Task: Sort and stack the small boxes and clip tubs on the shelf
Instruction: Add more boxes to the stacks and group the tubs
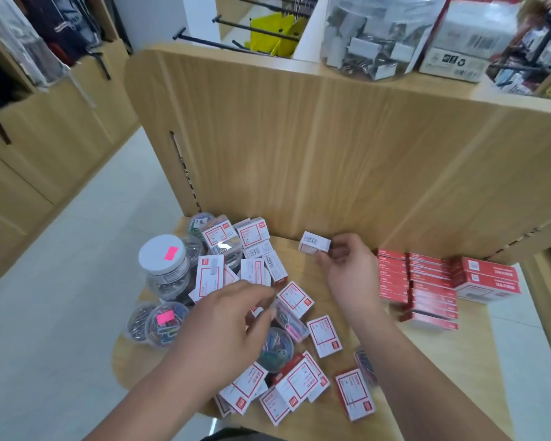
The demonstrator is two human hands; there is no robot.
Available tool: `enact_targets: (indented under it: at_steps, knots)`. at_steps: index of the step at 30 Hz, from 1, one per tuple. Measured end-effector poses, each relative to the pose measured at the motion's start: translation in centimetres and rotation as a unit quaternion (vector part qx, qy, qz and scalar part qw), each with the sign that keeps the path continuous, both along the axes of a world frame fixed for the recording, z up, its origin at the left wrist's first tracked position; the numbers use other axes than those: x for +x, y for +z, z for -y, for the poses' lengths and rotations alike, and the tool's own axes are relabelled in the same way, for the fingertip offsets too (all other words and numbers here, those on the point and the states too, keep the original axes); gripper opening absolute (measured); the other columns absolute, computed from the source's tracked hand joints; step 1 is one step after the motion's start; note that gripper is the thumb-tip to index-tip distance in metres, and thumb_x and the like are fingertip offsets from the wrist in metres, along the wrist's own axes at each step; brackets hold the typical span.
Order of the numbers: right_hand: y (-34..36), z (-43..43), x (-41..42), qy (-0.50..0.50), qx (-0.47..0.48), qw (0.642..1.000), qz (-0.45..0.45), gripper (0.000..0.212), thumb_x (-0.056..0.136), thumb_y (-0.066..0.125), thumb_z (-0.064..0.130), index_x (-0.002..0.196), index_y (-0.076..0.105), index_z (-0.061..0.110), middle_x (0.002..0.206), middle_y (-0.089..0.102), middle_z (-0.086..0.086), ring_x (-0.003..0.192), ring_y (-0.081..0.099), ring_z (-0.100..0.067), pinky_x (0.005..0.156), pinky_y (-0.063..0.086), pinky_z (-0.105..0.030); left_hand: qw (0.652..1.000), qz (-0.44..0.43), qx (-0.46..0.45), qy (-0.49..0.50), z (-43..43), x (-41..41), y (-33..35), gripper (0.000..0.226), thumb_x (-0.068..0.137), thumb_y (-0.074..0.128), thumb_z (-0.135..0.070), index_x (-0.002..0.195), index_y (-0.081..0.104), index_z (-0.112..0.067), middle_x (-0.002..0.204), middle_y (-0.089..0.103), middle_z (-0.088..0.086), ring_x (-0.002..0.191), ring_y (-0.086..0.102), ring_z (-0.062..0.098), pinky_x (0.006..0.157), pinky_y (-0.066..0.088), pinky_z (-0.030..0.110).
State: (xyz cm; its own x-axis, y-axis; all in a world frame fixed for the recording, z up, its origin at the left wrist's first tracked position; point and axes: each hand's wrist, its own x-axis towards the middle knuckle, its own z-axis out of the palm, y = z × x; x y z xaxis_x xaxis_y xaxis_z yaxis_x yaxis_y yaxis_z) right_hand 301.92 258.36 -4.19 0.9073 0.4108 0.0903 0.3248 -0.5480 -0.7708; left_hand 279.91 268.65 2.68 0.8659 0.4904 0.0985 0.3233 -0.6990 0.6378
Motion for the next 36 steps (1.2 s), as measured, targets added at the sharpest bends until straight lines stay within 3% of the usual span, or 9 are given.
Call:
enact_targets:
  at_steps: [5, 12, 15, 18, 21, 24, 28, 33, 36]
  knots:
    - [-0.2, -0.5, 0.5, 0.006, -0.071, 0.997, 0.025, 0.024, 0.082, 0.076, 0.044, 0.086, 0.074, 0.020, 0.082, 0.070, 0.003, 0.074, 0.065, -0.015, 0.069, 0.054, -0.034, 1.000, -0.018, 0.015, 0.003, -0.2, 0.2, 0.2, 0.015, 0.090, 0.070, -0.035, 0.106, 0.069, -0.036, 0.091, 0.063, -0.021, 0.075, 0.061, 0.001, 0.067, 0.054, 0.031]
    - [2.8, 2.8, -1.3, 0.076, -0.089, 0.993, -0.009, 0.030, 0.088, 0.075, 0.031, 0.115, 0.074, 0.018, 0.095, 0.070, 0.001, 0.084, 0.063, -0.015, 0.082, 0.054, -0.033, 0.999, -0.033, 0.010, -0.040, 0.3, 0.0, 0.0, 0.019, 0.091, 0.070, -0.034, 0.109, 0.072, -0.030, 0.097, 0.061, -0.016, 0.085, 0.060, 0.006, 0.075, 0.055, 0.036]
    - [4.9, 5.5, -3.7, 0.155, -0.180, 0.969, -0.064, 0.033, 0.088, 0.072, 0.040, 0.120, 0.071, 0.029, 0.103, 0.069, 0.011, 0.092, 0.064, -0.009, 0.085, 0.055, -0.033, 0.998, -0.032, 0.008, -0.062, 0.7, 0.2, -0.2, 0.018, 0.091, 0.068, -0.036, 0.108, 0.071, -0.032, 0.095, 0.061, -0.015, 0.084, 0.060, 0.008, 0.073, 0.055, 0.038]
    - [5.5, 7.2, -6.1, 0.236, -0.297, 0.924, -0.043, 0.048, 0.085, 0.071, 0.044, 0.131, 0.060, 0.036, 0.114, 0.057, 0.008, 0.111, 0.057, -0.016, 0.089, 0.050, -0.033, 0.997, -0.032, 0.006, -0.065, 0.6, 0.1, -0.5, 0.020, 0.091, 0.069, -0.035, 0.111, 0.072, -0.031, 0.094, 0.061, -0.015, 0.084, 0.059, 0.008, 0.073, 0.055, 0.038]
    - [5.1, 7.7, -7.3, 0.234, -0.319, 0.919, -0.011, 0.057, 0.086, 0.071, 0.046, 0.139, 0.052, 0.036, 0.113, 0.053, 0.004, 0.115, 0.052, -0.020, 0.084, 0.045, -0.031, 0.996, -0.035, 0.004, -0.078, 0.7, 0.0, -0.8, 0.019, 0.092, 0.069, -0.034, 0.111, 0.072, -0.033, 0.095, 0.061, -0.016, 0.086, 0.060, 0.008, 0.074, 0.054, 0.037]
    - [5.0, 7.8, -7.8, 0.199, -0.296, 0.934, -0.001, 0.046, 0.083, 0.075, 0.045, 0.123, 0.057, 0.033, 0.113, 0.057, 0.008, 0.109, 0.054, -0.016, 0.084, 0.046, -0.031, 0.996, -0.024, 0.001, -0.088, 1.0, -0.1, -1.0, 0.017, 0.091, 0.067, -0.035, 0.107, 0.072, -0.033, 0.093, 0.061, -0.015, 0.085, 0.059, 0.007, 0.072, 0.053, 0.036]
    - [5.0, 8.5, -8.0, 0.130, -0.226, 0.962, -0.079, 0.036, 0.080, 0.081, 0.038, 0.091, 0.047, 0.034, 0.087, 0.065, 0.012, 0.075, 0.062, -0.008, 0.064, 0.053, -0.036, 0.997, -0.011, -0.007, -0.077, 1.2, -0.2, -1.0, 0.019, 0.088, 0.064, -0.035, 0.107, 0.070, -0.034, 0.092, 0.059, -0.018, 0.081, 0.058, 0.003, 0.070, 0.052, 0.032]
    - [6.8, 8.8, -6.7, 0.066, -0.020, 0.988, -0.139, 0.033, 0.083, 0.083, 0.024, 0.103, 0.060, 0.037, 0.088, 0.063, 0.010, 0.061, 0.065, -0.014, 0.060, 0.055, -0.035, 0.999, 0.007, -0.029, -0.033, 1.7, 0.7, -0.7, 0.029, 0.088, 0.065, -0.034, 0.116, 0.070, -0.031, 0.099, 0.062, -0.020, 0.083, 0.061, 0.001, 0.078, 0.054, 0.032]
    - [8.9, 8.3, -6.0, 0.082, 0.112, 0.968, -0.208, 0.022, 0.088, 0.077, 0.011, 0.101, 0.069, 0.027, 0.084, 0.070, 0.004, 0.060, 0.069, -0.023, 0.058, 0.059, -0.034, 0.996, 0.033, -0.081, 0.002, 3.0, 1.9, 0.3, 0.037, 0.089, 0.074, -0.029, 0.126, 0.068, -0.032, 0.101, 0.065, -0.021, 0.088, 0.064, 0.000, 0.076, 0.048, 0.012]
